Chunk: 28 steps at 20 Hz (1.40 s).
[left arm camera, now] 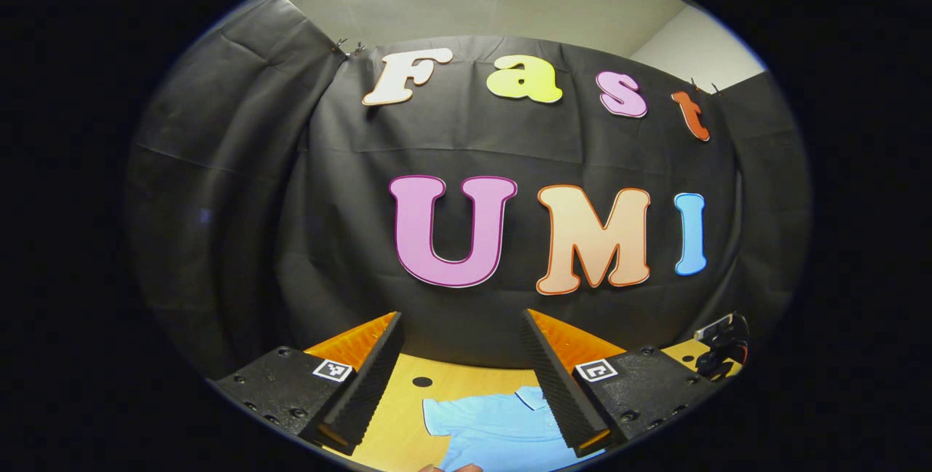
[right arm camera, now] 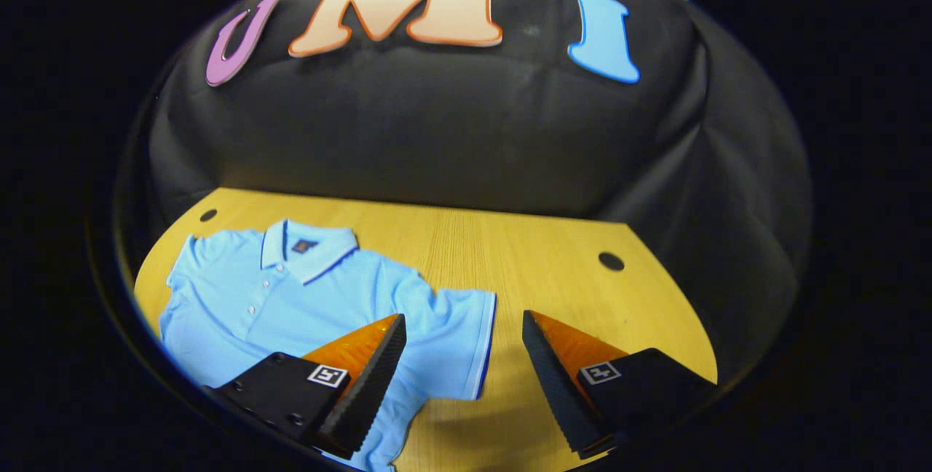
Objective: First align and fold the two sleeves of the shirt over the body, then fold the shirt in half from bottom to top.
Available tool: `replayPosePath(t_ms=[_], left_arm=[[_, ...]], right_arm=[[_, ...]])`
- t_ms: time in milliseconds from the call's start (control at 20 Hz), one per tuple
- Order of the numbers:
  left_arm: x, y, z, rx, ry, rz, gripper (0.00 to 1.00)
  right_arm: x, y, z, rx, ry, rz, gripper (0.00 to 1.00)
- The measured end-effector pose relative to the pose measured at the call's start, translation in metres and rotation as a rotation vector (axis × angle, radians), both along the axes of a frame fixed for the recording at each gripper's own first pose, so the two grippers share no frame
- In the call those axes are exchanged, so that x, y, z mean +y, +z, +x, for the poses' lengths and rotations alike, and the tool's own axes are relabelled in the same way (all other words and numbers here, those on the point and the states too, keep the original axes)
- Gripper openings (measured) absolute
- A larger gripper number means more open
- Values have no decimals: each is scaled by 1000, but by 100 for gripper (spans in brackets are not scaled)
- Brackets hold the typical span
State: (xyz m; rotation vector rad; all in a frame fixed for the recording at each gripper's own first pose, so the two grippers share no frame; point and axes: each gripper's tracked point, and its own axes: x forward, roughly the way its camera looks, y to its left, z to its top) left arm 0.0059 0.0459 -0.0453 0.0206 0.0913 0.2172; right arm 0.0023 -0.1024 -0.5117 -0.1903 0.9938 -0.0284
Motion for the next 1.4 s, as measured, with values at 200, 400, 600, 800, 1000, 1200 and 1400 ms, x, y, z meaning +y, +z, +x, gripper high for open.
replayPosePath(t_ms=[200,400,600,800,1000,1200,1400], left_arm=[[6,-7,0,24,20,10,95],[10,-11,3,35,30,13,95],[14,-19,7,55,42,20,95],[13,-24,15,66,39,12,95],[10,-28,16,72,30,9,93],[15,-29,15,77,38,23,95],[17,-32,12,85,46,9,95]], right_arm=[[-6,-25,-2,31,-31,-8,100],[-9,-49,-10,93,-83,9,100],[-9,-68,-13,133,-126,47,99],[8,-72,-15,130,-103,101,78],[24,-71,-16,123,-81,128,13],[40,-56,-8,105,-95,210,3],[86,-34,2,59,-45,290,2]])
